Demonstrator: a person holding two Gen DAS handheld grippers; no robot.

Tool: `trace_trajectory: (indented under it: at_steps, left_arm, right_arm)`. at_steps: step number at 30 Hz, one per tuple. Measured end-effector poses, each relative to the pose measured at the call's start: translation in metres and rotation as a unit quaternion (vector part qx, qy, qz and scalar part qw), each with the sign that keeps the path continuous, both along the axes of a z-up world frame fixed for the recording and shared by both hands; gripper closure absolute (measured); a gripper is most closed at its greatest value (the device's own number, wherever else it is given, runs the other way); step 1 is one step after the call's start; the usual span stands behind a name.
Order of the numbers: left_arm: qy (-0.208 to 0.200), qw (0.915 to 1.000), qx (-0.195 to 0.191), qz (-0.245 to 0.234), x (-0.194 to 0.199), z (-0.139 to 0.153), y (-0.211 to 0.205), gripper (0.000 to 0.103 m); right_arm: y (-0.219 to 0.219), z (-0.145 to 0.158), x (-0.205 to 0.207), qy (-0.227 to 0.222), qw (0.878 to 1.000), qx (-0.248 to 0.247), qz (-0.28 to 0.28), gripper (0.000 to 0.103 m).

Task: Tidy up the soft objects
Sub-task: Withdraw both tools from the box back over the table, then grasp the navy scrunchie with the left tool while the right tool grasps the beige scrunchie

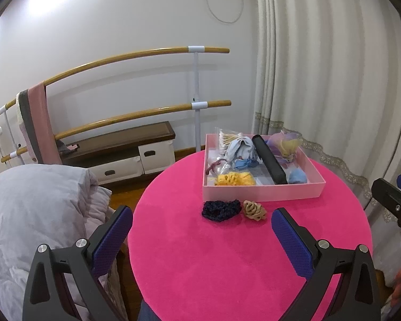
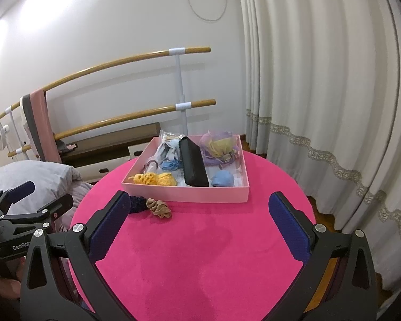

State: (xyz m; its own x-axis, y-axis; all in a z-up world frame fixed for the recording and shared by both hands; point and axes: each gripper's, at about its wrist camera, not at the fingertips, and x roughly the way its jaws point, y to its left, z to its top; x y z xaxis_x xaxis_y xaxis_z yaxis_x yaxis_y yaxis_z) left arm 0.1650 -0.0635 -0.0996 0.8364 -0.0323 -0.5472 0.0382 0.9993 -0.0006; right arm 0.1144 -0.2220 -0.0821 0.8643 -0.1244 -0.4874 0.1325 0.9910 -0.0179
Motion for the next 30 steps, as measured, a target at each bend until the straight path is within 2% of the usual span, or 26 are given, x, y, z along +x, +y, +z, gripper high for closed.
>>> trace_trajectory:
  at_steps: [21, 30]
  left_arm:
    - [0.032, 0.9995, -0.007, -0.003, 0.029, -0.026, 0.009, 0.000]
    - [0.081, 0.9966, 0.001, -0.010, 0.074, -0.065, 0.008, 0.000]
  right_arm:
    - [0.001, -0.019, 0.024, 0.038, 0.999, -0.003, 0.007, 0.000]
    - [-0.010, -0.061, 0.067, 0.108, 0.993, 0.028, 0.027, 0.000]
